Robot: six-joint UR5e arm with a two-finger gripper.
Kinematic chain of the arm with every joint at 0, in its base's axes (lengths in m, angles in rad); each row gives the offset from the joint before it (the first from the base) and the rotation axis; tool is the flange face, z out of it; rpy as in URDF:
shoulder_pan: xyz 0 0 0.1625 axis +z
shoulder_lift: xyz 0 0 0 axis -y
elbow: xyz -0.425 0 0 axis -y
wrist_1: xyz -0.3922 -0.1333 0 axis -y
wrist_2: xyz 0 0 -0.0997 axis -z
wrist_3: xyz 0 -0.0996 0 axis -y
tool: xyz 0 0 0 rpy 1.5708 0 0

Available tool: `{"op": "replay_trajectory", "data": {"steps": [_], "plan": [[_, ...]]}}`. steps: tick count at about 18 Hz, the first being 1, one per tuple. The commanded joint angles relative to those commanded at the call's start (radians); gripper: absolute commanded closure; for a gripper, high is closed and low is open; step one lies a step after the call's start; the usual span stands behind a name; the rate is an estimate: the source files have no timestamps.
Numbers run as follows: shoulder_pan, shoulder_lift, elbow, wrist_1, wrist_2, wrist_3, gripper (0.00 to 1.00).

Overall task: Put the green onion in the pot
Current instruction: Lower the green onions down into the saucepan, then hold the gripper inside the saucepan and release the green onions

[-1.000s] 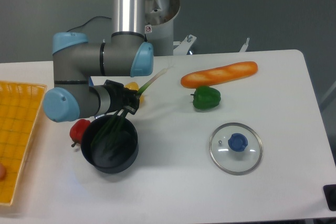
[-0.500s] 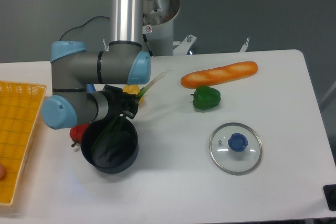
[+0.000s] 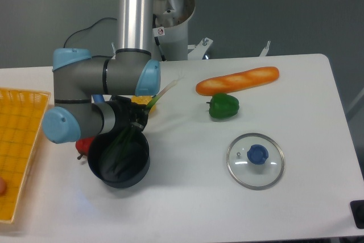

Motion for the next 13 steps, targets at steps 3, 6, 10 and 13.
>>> {"op": "replay_trajectory", "data": {"steps": [3,6,10,13], "plan": [[0.0,-0.002,0.003,0.005,-0.018,-0.002,1.0],[0.0,0.0,0.005,0.005,-0.029,0.0,1.0],[0.0,-0.003,0.017,0.005,-0.037,0.0,1.0],[0.002,-0.008,0.029,-0.002,-0.032,0.0,1.0]]}}
